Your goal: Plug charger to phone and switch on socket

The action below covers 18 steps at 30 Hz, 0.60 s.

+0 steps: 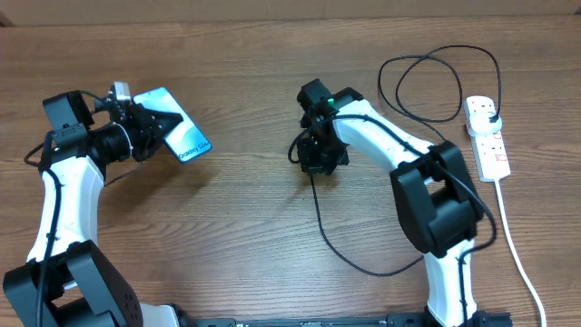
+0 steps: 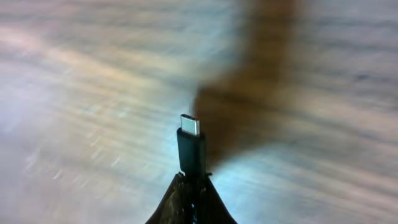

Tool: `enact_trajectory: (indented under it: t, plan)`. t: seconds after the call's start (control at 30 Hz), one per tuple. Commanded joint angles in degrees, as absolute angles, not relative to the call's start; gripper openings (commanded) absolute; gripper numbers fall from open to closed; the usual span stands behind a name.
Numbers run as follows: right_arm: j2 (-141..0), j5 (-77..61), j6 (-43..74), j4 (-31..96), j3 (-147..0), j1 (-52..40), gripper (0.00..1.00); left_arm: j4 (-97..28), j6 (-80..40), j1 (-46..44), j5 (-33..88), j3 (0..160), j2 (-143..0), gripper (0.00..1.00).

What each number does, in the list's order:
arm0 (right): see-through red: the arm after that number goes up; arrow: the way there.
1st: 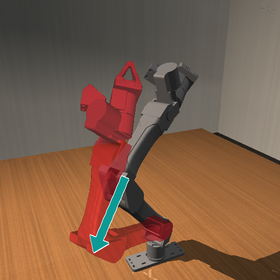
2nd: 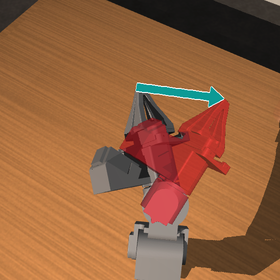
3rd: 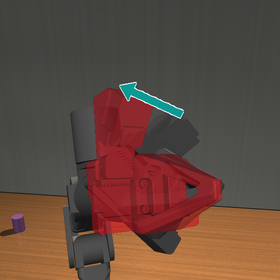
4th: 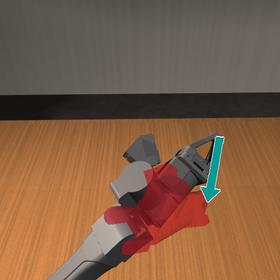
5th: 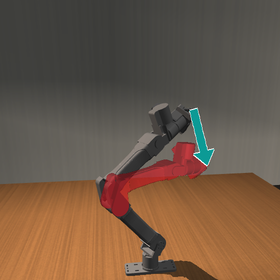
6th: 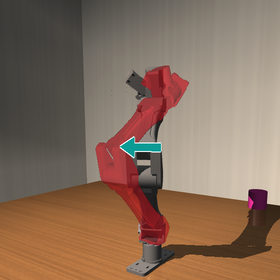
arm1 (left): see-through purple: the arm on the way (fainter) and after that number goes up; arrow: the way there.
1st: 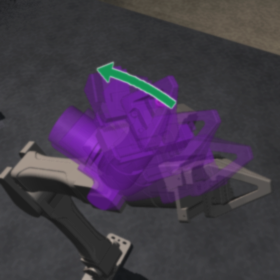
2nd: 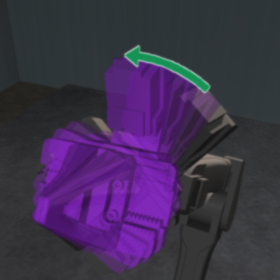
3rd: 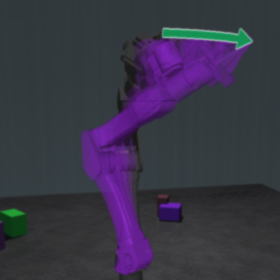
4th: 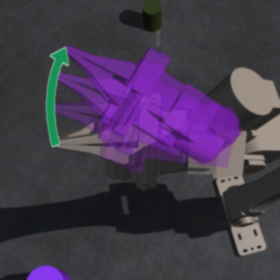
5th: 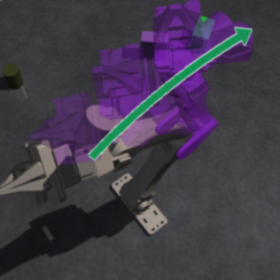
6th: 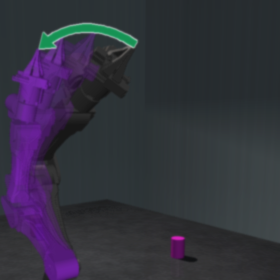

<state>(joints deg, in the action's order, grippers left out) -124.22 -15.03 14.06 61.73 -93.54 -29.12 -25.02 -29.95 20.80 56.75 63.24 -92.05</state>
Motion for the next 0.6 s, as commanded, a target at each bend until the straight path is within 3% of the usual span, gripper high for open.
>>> enact_trajectory:
  t: [0.0, 0.27, 0.57]
  plan:
    - [-113.7, -28.1, 4.2, 63.2, -93.7, -28.5, 0.04, -21.8, -29.1, 21.5, 68.1, 63.9, -91.2, 0.04]
    - [-105.9, -51.2, -6.8, 67.6, -93.7, -30.5, 0.04, -13.8, -35.9, 19.6, 71.8, 63.9, -88.0, 0.04]
    - [-105.8, -52.8, -1.2, 60.6, -93.7, -38.6, 0.04, -10.5, -42.4, 14.3, 71.0, 63.9, -87.5, 0.04]
